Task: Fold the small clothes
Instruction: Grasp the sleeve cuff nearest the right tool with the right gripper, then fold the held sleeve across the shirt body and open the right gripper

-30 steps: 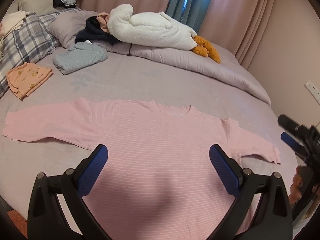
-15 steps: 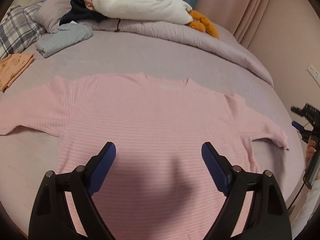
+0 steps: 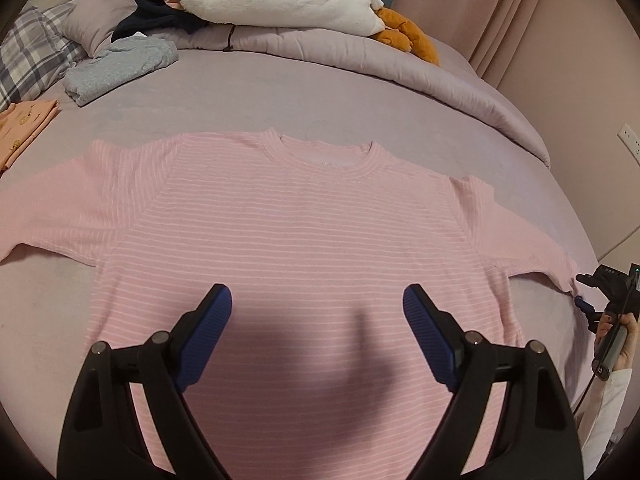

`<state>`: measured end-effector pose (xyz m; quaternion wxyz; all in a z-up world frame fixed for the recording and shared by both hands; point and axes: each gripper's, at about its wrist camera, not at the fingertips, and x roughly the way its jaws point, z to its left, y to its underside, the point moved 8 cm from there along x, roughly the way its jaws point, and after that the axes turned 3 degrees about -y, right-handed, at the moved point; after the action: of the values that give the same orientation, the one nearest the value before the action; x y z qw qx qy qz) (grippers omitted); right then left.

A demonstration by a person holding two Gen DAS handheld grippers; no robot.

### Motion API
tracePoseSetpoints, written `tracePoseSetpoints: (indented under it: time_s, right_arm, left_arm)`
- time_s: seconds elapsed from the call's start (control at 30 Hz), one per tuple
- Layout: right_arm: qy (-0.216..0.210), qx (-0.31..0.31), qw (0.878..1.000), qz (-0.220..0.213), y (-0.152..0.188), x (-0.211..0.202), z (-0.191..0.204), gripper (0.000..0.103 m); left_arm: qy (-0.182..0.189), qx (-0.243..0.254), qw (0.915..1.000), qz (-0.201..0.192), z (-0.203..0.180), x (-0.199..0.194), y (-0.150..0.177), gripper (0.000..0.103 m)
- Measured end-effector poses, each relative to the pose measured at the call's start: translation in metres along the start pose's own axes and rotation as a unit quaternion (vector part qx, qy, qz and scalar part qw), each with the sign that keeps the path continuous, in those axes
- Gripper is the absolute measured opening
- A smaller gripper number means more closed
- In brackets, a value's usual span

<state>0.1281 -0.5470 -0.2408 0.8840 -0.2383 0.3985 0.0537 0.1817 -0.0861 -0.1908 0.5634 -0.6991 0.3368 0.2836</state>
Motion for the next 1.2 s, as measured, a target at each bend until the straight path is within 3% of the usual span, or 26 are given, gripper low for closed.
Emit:
tracePoseSetpoints:
  time_s: [0.07,0.17,0.33,0.4,0.5,0.67,0.8,1.0,1.2]
  right_arm:
    - [0.000,-0.005,1.000,-0.011,-0.003,0.000,0.006,0.042]
    - [-0.001,-0.019,1.000,-0.023,-0.004,0.003,0.015,0.008]
    - [-0.041,-0.090,0.992,-0.077,-0.013,-0.019,0.056,0.007]
    - [-0.073,-0.144,0.982,-0.099,-0.004,-0.040,0.092,0.007]
    - [-0.112,-0.215,0.965,-0.099,0.023,-0.057,0.143,0.007]
    - [-0.172,-0.322,0.929,-0.049,0.087,-0.063,0.218,0.007]
    - [-0.204,-0.385,0.900,0.023,0.148,-0.044,0.255,0.007]
    - [-0.170,-0.437,0.875,0.120,0.206,0.010,0.256,0.007]
    - [-0.144,-0.444,0.863,0.193,0.222,0.018,0.226,0.008]
  left_arm:
    - [0.000,-0.003,1.0000,0.001,0.001,0.000,0.001,0.087]
    - [0.003,-0.009,1.0000,0.003,0.003,0.001,0.003,0.087]
    - [0.001,-0.023,0.9997,-0.010,0.010,-0.008,-0.001,0.083]
    - [0.001,-0.033,0.9993,-0.015,0.015,-0.012,-0.004,0.083]
    - [0.003,-0.048,0.9986,-0.023,0.021,-0.020,-0.011,0.083]
    - [-0.007,-0.052,0.9975,-0.046,0.028,-0.038,-0.020,0.083]
    - [-0.008,-0.056,0.9970,-0.054,0.031,-0.046,-0.025,0.083]
    - [-0.008,-0.058,0.9969,-0.053,0.033,-0.049,-0.024,0.083]
    - [0.003,-0.054,0.9976,-0.043,0.027,-0.046,-0.025,0.083]
